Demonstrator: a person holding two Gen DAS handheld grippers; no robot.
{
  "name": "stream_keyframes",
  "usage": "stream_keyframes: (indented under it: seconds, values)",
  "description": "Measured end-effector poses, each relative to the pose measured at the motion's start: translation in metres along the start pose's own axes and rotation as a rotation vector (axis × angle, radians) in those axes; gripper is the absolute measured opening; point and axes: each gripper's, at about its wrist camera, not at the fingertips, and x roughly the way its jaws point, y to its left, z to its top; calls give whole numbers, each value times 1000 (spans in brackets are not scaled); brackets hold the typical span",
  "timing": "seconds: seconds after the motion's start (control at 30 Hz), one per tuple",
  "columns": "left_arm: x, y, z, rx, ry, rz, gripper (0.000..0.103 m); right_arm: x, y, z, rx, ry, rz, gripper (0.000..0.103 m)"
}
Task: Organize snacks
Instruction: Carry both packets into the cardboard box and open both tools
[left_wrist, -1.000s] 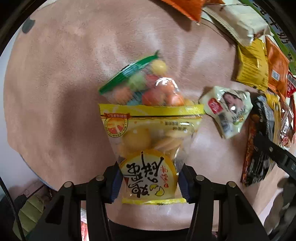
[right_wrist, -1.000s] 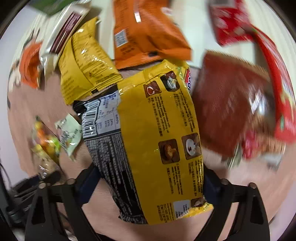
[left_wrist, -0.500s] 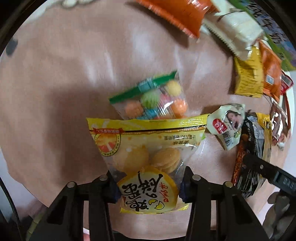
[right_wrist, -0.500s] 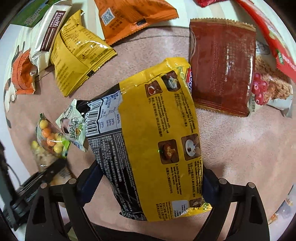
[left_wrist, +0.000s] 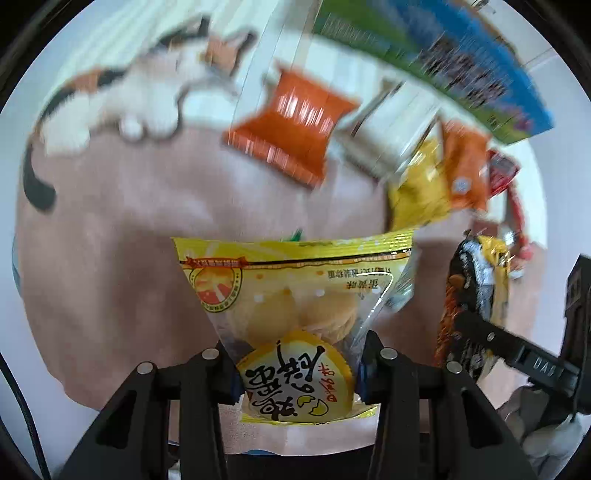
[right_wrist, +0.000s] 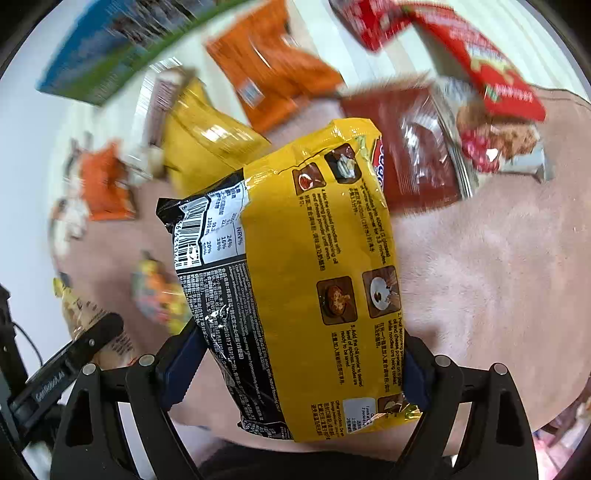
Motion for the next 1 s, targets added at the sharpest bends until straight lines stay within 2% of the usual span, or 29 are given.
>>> stream_keyframes:
  seconds: [0.1,0.2,0.3,0.47,0.6,0.67,0.77,1.0]
  values:
    - [-41,-1,15,25,-58,-32,40,-30,11,2,-3,-45,78,92]
    - [-97,-35,39,86,-136,-13,40,-78,30,18,-31,-115,163,92]
    - [-124,-62,62,114,-207,-54,40,-128,47,41,-69,-195,239,92]
    - [-135,-125,143,133,-288,-100,40,-204,78,99,-125,-347,297,92]
    - [-132,-154,206,143,-300,-92,40,-238,89,159,-154,-410,269,92]
    - [-122,-164,236,152,-275,-86,40,-242,97,203,-162,-407,242,92]
    - [-99,-174,281,158,-232,-39,40,-224,104,249,-159,-377,190,92]
    - [-24,-173,342,123,-48,-39,40,-153,112,328,-150,-260,92,92]
